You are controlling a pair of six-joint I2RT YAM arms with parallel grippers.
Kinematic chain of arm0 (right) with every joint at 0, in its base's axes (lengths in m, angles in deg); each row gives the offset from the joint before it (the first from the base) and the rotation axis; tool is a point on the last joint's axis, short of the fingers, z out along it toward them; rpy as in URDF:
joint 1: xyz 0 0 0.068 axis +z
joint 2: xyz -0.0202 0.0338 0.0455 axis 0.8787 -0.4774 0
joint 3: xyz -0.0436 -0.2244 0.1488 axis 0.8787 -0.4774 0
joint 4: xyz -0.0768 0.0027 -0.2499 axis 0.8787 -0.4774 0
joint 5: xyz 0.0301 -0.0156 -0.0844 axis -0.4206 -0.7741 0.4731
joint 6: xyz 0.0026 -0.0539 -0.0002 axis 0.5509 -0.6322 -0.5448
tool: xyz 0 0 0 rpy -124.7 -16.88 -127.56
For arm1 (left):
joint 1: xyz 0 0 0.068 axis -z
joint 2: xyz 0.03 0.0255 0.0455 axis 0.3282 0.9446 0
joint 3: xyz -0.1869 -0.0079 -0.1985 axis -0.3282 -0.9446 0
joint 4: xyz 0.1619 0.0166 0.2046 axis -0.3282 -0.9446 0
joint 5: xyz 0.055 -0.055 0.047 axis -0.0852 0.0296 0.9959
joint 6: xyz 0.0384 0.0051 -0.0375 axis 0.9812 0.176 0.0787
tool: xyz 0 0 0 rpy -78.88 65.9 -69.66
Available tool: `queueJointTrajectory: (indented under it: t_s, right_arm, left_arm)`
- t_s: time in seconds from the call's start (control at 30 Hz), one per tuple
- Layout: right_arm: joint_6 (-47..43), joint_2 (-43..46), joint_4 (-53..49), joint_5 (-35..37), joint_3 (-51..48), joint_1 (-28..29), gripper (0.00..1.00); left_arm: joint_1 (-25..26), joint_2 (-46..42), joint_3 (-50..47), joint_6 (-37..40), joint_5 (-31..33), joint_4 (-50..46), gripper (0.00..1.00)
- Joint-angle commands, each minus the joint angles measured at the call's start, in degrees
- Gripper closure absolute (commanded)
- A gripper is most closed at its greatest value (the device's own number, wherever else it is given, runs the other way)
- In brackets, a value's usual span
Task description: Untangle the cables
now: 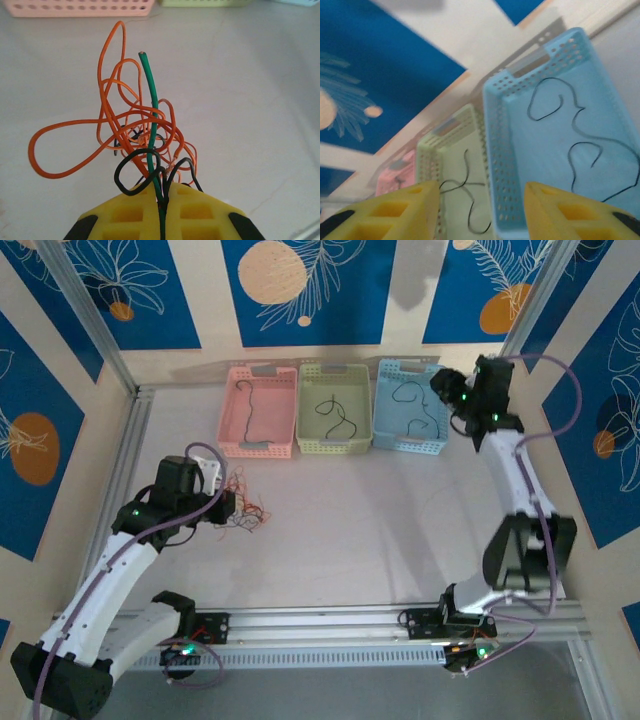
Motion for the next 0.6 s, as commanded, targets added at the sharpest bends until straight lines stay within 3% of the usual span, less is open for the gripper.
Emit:
queueJointTrajectory:
  t_s: [0.0, 0.17, 0.27, 0.43, 0.57]
  right_arm:
    - [-2.27, 7.47, 6.99, -5.43, -10.57, 3.37, 0.54]
    - [-1.46, 15.03, 10.92, -11.95, -25.02, 10.57, 0.60]
    - [-4.89, 15.07, 5.01, -13.27, -26.58, 16.62, 0.60]
    - [-8.40, 11.60, -0.25, -14.14, -27.63, 26.79, 0.58]
    - [-5.52, 7.00, 1.09, -13.30, -29.28, 33.55, 0.57]
  left_arm:
    - [-0.02, 0.75, -1.15, -3.85, -9.98, 6.81, 1.00]
    - [1.30, 3.22, -6.94, -13.70, -20.48, 22.13, 1.00]
    - [3.81, 6.16, -10.81, -19.01, -22.45, 30.54, 1.00]
    - [9.70, 13.85, -13.13, -18.05, -15.81, 30.26, 1.00]
    - [10.81, 19.19, -14.24, -17.56, -9.00, 28.88, 1.00]
